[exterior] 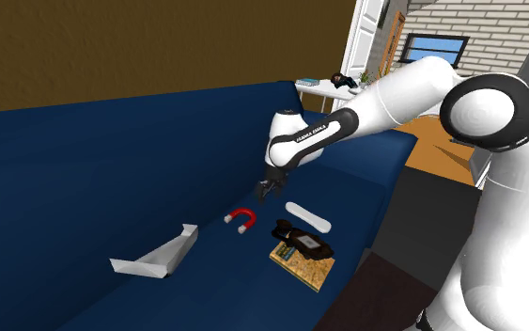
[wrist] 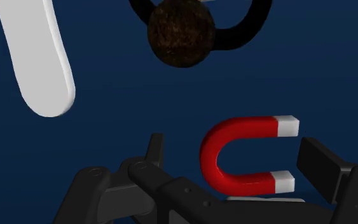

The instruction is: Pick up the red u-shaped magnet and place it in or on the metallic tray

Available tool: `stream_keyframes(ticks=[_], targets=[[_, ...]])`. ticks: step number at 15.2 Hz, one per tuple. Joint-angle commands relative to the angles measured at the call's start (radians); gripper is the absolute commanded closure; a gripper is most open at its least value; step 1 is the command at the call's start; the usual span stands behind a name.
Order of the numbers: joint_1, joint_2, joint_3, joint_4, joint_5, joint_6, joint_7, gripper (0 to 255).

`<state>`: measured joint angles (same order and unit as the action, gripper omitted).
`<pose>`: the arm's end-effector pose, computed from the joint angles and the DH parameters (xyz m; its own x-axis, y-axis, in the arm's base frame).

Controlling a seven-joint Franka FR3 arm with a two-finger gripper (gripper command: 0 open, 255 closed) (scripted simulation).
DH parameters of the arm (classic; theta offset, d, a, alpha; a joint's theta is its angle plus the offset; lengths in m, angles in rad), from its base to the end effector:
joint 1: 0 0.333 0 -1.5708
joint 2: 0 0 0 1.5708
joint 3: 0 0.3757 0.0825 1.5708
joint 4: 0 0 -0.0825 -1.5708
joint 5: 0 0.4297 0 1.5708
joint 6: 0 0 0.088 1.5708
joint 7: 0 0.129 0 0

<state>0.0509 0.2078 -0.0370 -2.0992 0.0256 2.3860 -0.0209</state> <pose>0.6299 0.0099 0.3346 0.9967 0.0175 0.0792 0.0183 -0.9998 -0.0097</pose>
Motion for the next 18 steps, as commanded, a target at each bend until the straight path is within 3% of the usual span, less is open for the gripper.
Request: stream_keyframes(ticks=[1,8,18], targets=[[-0.006,0.067,0.001,0.046,0.013,0.028,-0.014,0],[-0.013,0.312,0.019,0.264,0.043,0.074,-0.027,0],[-0.014,0.394,0.023,0.283,0.047,0.137,-0.029,0]])
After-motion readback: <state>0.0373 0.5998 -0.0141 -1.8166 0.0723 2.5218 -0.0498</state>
